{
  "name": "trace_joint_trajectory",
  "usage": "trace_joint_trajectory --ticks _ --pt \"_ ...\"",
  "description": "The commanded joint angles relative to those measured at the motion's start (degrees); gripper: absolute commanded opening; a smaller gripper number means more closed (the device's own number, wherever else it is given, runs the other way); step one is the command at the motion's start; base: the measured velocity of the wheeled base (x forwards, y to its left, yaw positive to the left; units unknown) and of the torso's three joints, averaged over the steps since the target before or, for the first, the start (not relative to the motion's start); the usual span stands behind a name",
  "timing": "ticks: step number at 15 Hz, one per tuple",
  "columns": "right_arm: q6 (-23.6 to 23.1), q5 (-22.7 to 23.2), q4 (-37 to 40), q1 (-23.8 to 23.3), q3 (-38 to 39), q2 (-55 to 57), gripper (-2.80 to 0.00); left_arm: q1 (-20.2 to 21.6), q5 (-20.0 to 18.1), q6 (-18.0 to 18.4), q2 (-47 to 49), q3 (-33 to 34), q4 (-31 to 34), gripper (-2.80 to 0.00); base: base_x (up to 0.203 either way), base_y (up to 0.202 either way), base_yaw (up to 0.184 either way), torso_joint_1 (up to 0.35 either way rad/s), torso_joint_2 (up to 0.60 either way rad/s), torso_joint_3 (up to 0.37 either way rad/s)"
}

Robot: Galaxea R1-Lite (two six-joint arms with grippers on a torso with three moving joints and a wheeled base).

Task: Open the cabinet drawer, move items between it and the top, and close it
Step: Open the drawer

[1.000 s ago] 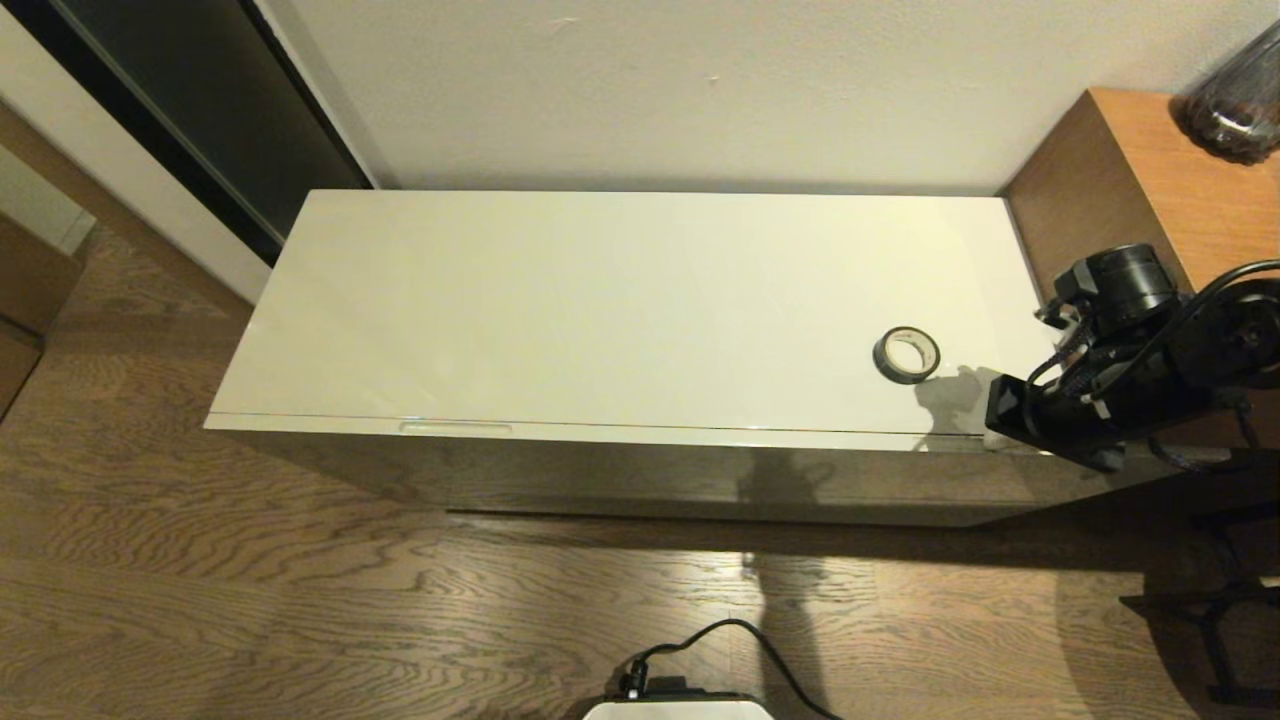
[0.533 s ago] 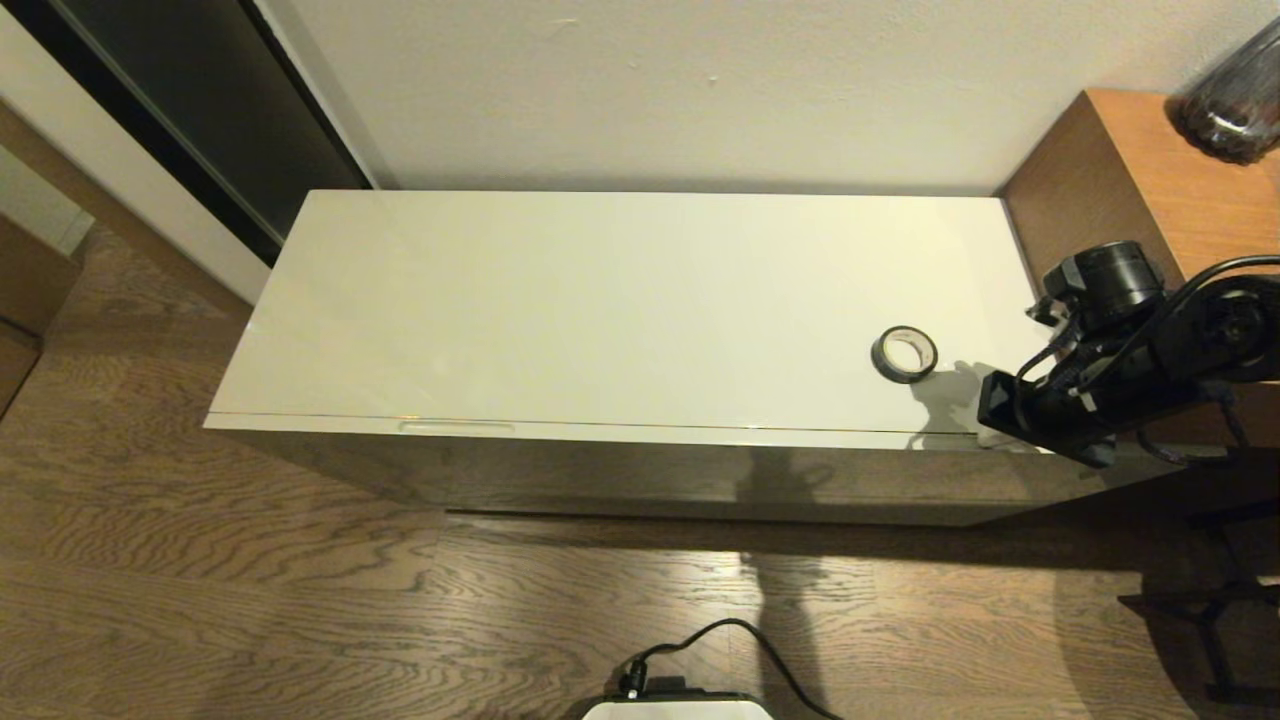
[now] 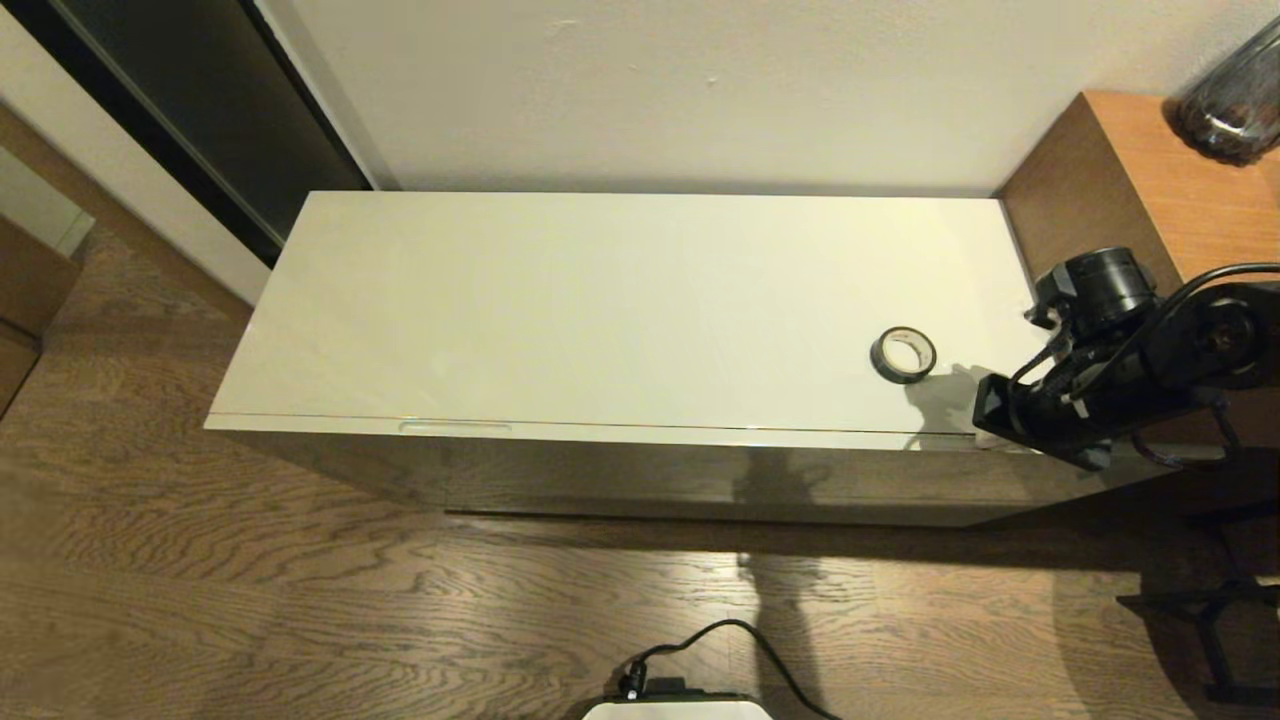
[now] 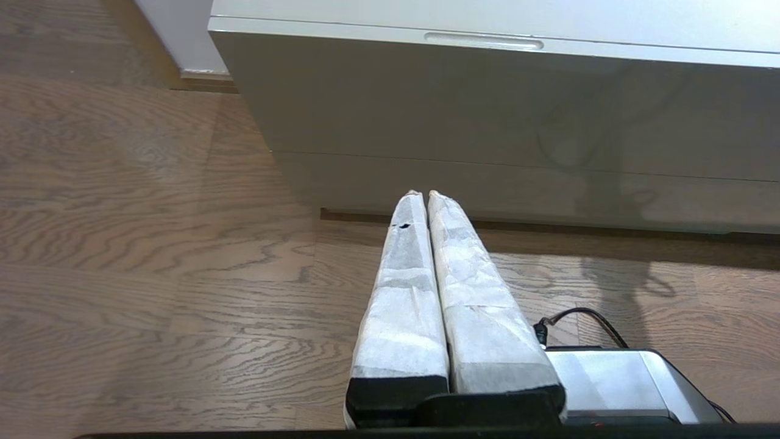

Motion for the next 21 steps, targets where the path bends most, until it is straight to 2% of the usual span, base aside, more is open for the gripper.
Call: trace_joint_trajectory --ticks 1,11,16,19,21 --pt "0.41 0.19 0.71 0.31 0.5 0.06 -2.8 0.01 -0.02 -0.06 0.09 0.0 -0.1 -2.8 0.0 0.0 0.0 0.0 0.0 0.0" --pt "2.7 0.78 1.26 2.02 13.53 -9.36 -2.8 0.01 -0.02 -0.06 0.09 0.0 -0.1 -2.8 0.0 0.0 0.0 0.0 0.0 0.0" --pt "4.04 2.48 4.26 3.55 21.47 -21.05 -2.8 0.01 -0.02 -0.06 0.09 0.0 -0.01 -2.8 0.0 0.0 0.0 0.0 0.0 0.0" --pt "4.21 2.33 3.58 3.59 18.56 -18.91 -2.8 0.01 -0.02 -0.06 0.09 0.0 -0.01 -2.8 0.0 0.0 0.0 0.0 0.0 0.0" --pt "5.95 1.96 3.44 3.59 12.22 -13.25 -2.8 0.01 -0.02 -0.06 0.09 0.0 -0.01 -2.8 0.0 0.0 0.0 0.0 0.0 0.0"
